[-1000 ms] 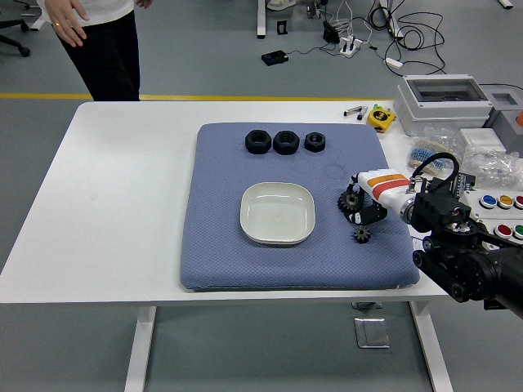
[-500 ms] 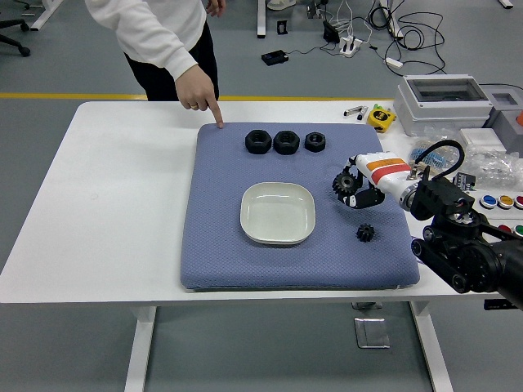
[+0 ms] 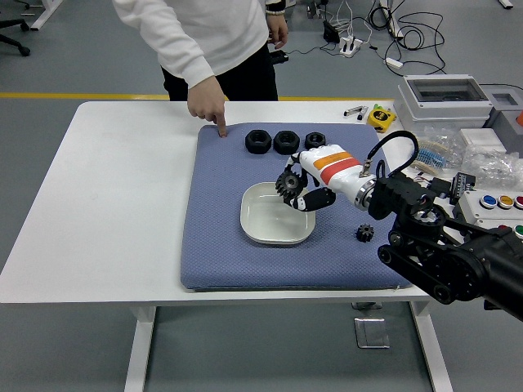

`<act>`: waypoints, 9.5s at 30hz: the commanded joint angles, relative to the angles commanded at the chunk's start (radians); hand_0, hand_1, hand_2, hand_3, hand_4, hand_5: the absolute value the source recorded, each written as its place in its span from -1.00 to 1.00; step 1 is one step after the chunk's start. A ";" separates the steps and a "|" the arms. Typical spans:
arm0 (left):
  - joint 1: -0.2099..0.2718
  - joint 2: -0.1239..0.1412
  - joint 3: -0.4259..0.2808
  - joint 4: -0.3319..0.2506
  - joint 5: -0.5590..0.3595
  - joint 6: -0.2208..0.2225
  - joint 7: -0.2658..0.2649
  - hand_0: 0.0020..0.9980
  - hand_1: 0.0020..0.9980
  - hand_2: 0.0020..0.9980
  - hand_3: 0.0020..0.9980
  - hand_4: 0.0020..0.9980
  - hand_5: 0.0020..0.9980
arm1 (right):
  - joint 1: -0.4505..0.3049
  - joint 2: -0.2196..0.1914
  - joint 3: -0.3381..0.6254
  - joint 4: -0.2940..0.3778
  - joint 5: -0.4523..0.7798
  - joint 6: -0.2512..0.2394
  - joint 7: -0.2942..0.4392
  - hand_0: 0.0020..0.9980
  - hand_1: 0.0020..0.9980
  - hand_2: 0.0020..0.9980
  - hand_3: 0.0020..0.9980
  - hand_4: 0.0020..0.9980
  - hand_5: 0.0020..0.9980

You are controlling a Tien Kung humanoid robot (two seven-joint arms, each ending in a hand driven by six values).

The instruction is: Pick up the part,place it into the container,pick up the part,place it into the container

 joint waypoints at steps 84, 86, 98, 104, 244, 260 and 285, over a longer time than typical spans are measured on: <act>0.012 0.004 -0.033 0.007 0.071 0.016 0.008 0.21 0.28 0.58 0.40 0.41 0.25 | -0.112 -0.256 0.164 0.188 0.022 0.340 -0.169 -0.43 0.03 0.29 0.47 1.00 -0.26; 0.012 0.004 -0.033 0.007 0.071 0.016 0.008 0.21 0.28 0.58 0.40 0.41 0.25 | -0.115 -0.260 0.160 0.198 0.021 0.349 -0.172 -0.43 0.03 0.29 0.47 1.00 -0.26; 0.010 0.003 -0.037 0.006 0.077 0.017 0.011 0.21 0.28 0.58 0.40 0.39 0.24 | -0.117 -0.249 0.141 0.130 -0.048 0.336 -0.187 -0.54 -0.10 0.09 0.16 0.95 -0.33; 0.009 0.003 -0.038 0.005 0.080 0.017 0.012 0.21 0.28 0.57 0.40 0.39 0.24 | -0.127 -0.237 0.134 0.113 -0.045 0.329 -0.184 -0.60 -0.16 0.02 0.05 0.88 -0.35; -0.003 0.012 -0.096 0.001 0.214 0.026 0.041 0.19 0.25 0.54 0.38 0.37 0.24 | -0.092 0.006 0.158 -0.165 0.196 0.121 -0.065 -0.34 0.00 0.21 0.53 0.83 -0.50; -0.009 0.014 -0.093 0.000 0.221 0.028 0.041 0.19 0.24 0.54 0.38 0.37 0.24 | -0.101 0.031 0.104 -0.244 0.300 0.005 0.022 -0.53 -0.21 -0.09 0.02 0.35 -0.55; -0.012 0.014 -0.082 0.000 0.208 0.025 0.038 0.19 0.24 0.54 0.38 0.37 0.23 | -0.108 0.004 0.118 -0.238 0.338 -0.092 0.060 -0.79 -0.51 -0.32 -0.05 0.05 -0.33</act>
